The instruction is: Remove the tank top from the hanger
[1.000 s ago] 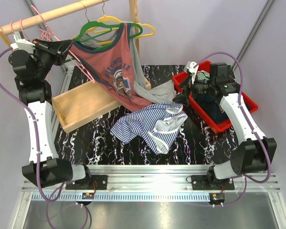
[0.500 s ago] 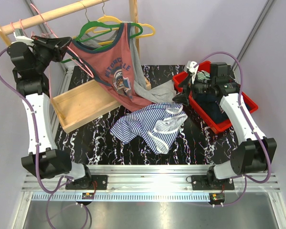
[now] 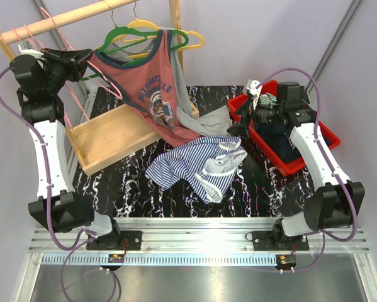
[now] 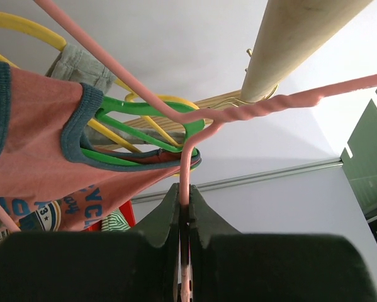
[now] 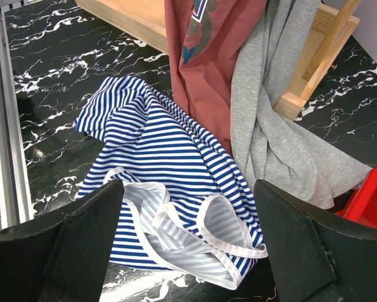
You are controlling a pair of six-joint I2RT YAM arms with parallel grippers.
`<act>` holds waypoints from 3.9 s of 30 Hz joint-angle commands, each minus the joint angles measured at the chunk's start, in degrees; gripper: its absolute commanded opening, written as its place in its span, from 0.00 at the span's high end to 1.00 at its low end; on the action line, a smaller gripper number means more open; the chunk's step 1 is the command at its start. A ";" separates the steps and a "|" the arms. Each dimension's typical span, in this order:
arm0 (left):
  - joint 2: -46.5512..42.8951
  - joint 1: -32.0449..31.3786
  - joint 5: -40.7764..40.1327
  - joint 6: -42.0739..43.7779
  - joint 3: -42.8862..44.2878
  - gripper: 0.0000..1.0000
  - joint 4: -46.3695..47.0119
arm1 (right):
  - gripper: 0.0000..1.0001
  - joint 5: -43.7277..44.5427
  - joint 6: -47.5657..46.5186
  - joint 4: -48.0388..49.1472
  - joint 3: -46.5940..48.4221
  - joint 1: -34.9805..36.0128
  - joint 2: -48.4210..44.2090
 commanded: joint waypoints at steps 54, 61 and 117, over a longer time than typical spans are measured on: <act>-12.60 1.91 -20.20 36.59 7.27 0.15 -36.83 | 0.08 -3.96 -1.92 0.95 0.84 -0.08 -1.39; -15.85 1.03 -16.88 43.70 4.38 0.15 -32.88 | 0.06 -5.10 -3.76 -1.07 1.72 -0.08 -0.25; -47.15 -0.20 4.75 53.58 -42.92 0.01 12.55 | 1.00 9.84 -5.65 -5.40 8.47 8.12 -2.70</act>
